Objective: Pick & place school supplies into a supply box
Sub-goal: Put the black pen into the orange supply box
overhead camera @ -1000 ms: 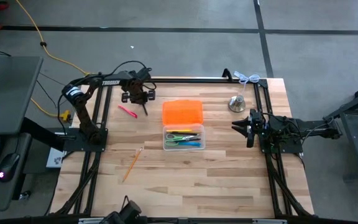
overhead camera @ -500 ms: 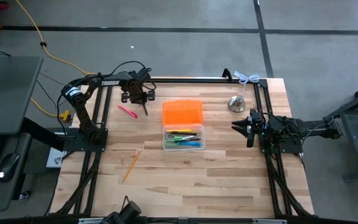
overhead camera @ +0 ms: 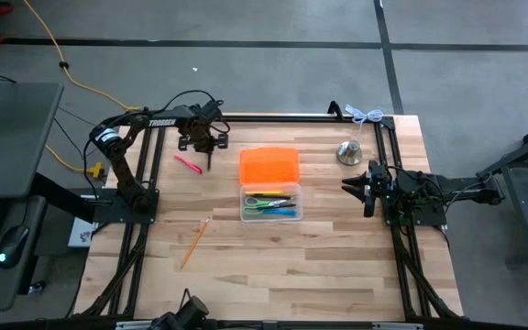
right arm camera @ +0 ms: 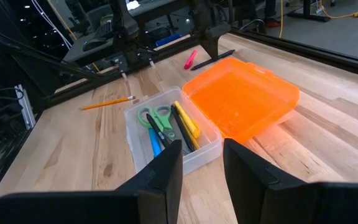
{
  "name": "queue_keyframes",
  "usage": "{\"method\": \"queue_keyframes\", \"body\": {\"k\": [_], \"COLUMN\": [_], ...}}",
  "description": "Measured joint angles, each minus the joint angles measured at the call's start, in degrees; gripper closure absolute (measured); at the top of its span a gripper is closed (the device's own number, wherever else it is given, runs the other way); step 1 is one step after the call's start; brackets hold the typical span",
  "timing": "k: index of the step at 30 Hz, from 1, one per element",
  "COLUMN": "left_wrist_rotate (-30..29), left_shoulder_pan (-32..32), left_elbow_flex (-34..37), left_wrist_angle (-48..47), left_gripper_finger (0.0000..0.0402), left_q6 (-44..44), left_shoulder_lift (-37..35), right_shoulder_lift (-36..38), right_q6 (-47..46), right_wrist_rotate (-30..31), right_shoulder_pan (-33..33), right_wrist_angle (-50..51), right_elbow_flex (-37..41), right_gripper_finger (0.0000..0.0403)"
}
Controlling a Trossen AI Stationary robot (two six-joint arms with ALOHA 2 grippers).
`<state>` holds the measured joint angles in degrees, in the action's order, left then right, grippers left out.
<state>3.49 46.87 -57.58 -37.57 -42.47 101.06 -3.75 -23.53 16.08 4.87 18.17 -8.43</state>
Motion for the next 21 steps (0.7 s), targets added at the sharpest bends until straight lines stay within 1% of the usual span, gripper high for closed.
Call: {"method": "queue_keyframes", "body": {"k": [4,13,21], "left_wrist_rotate": [-0.14,-0.66,-1.12], "left_shoulder_pan": [0.00,0.00,-0.02], "left_elbow_flex": [0.02,-0.06,-2.97], "left_wrist_angle": [0.03,0.04,-0.68], "left_gripper_finger": [0.0357,0.0367,0.0367], "left_q6": [0.02,0.88,3.36], "left_shoulder_lift": [0.04,0.03,0.48], "right_shoulder_lift": [0.01,0.01,0.02], "right_q6": [0.02,0.02,0.02], "right_wrist_rotate": [0.00,0.00,0.01], "right_shoulder_pan": [0.01,0.01,0.02], "right_wrist_angle": [-0.01,-0.02,-0.02], "right_elbow_flex": [0.00,0.00,0.00], "right_gripper_finger": [0.0308,0.0308,0.0308]}}
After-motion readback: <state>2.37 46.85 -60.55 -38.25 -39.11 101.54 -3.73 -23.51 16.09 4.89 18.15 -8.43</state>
